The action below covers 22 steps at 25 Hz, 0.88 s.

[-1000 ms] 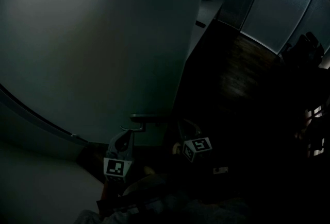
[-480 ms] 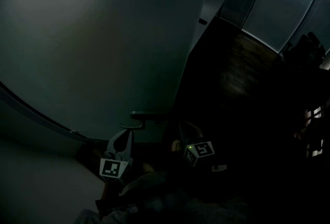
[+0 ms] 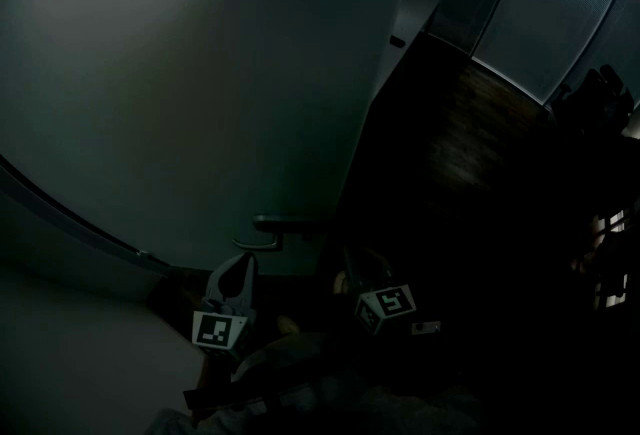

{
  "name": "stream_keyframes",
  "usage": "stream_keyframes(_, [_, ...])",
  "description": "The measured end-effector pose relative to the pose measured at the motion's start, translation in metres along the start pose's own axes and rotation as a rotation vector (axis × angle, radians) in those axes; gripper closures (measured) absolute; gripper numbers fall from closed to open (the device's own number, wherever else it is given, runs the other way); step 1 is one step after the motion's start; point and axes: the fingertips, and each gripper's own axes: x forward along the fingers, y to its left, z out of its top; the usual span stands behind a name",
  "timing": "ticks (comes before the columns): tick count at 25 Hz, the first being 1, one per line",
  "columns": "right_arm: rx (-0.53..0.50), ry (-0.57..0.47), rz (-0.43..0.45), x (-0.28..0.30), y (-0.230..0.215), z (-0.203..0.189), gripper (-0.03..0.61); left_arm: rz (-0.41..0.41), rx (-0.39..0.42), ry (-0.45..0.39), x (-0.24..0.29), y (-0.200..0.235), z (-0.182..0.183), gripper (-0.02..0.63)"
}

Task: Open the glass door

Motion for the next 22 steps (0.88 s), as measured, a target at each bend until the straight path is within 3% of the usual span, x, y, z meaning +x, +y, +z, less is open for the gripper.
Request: stream_keyframes(22, [-0.004, -0.002, -0.011, 0.005, 0.001, 0.003, 0.577, 0.002, 0.021, 0.015, 0.002, 0.006, -0.003, 0.611])
